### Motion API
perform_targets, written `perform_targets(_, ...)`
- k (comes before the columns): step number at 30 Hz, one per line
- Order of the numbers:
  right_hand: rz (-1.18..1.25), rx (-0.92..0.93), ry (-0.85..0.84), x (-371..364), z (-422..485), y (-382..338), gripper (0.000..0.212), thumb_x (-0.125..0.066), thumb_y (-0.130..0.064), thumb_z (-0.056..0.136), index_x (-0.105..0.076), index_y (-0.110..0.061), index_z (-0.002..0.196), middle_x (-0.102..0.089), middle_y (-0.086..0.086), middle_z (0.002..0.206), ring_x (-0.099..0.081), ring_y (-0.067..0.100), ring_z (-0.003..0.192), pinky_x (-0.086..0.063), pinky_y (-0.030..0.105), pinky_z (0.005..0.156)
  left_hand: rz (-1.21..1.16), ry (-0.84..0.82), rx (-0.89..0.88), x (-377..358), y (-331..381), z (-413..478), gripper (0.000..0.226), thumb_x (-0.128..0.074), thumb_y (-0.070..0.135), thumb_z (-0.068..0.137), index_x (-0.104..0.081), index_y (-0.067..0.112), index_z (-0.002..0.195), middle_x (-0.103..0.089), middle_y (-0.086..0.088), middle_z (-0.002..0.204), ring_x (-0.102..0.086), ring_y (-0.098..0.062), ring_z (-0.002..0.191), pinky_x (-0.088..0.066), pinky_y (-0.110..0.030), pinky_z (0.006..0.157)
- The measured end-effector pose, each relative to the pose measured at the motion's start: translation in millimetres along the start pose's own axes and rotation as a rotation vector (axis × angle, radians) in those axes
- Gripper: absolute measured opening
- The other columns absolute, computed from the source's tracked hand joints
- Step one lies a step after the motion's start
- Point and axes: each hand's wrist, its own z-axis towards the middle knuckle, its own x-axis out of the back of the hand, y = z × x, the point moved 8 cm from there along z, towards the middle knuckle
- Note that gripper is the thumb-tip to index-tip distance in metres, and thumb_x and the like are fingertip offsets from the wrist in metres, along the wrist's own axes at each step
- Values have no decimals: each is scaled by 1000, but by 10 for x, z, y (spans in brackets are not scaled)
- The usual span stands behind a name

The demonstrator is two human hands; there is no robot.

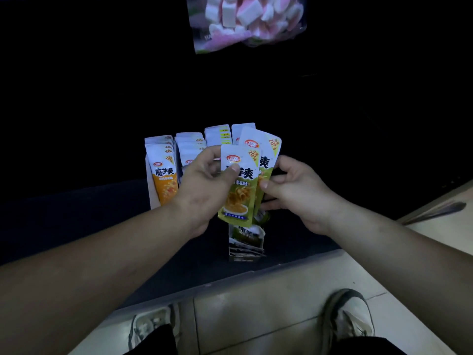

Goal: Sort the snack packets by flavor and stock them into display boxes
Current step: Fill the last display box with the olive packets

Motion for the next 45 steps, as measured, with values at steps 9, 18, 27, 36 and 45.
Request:
perform_targets(9, -431, -85, -90, -96, 42, 435, 45, -56, 6, 91, -63, -22, 126, -74, -1, 102, -68, 14, 102, -51, 11, 66, 79, 89, -37, 199, 47, 133, 21, -63, 16, 103, -60, 31, 118, -72, 5, 118, -70, -15, 108, -58, -46, 98)
perform_targets(18, -189, -27, 234, 245, -10, 394, 32, -41, 8, 84, -66, -13, 82, -67, 9, 75, -59, 22, 60, -46, 32, 52, 64, -137, 63, 74, -75, -19, 33, -70, 8, 97, -60, 25, 124, -74, 7, 121, -70, -11, 110, -55, -35, 99)
perform_targets(27, -245, -92, 65, 135, 35, 468, 16, -64, -19, 94, -78, -24, 91, -69, 3, 81, -59, 17, 64, -50, 34, 58, 322, -382, -69, -115, -266, -220, 38, -71, 11, 96, -65, 17, 133, -74, 10, 121, -71, -4, 109, -57, -26, 97)
perform_targets(36, -222, -151, -77, 192, 25, 558, 18, -62, -26, 97, -80, -25, 100, -63, 3, 84, -60, 21, 70, -49, 34, 62, 582, -505, -89, -165, -571, -351, 20, -76, 14, 92, -71, 30, 103, -73, 8, 98, -68, 1, 87, -58, -26, 80)
perform_targets(45, -689, 109, -44, 118, 98, 613, 29, -64, -25, 98, -69, -38, 123, -52, -4, 97, -58, 9, 81, -48, 25, 80, 558, -419, -13, -8, -692, -273, 23, -66, 3, 97, -73, 26, 97, -74, 7, 95, -68, 4, 84, -53, -11, 79)
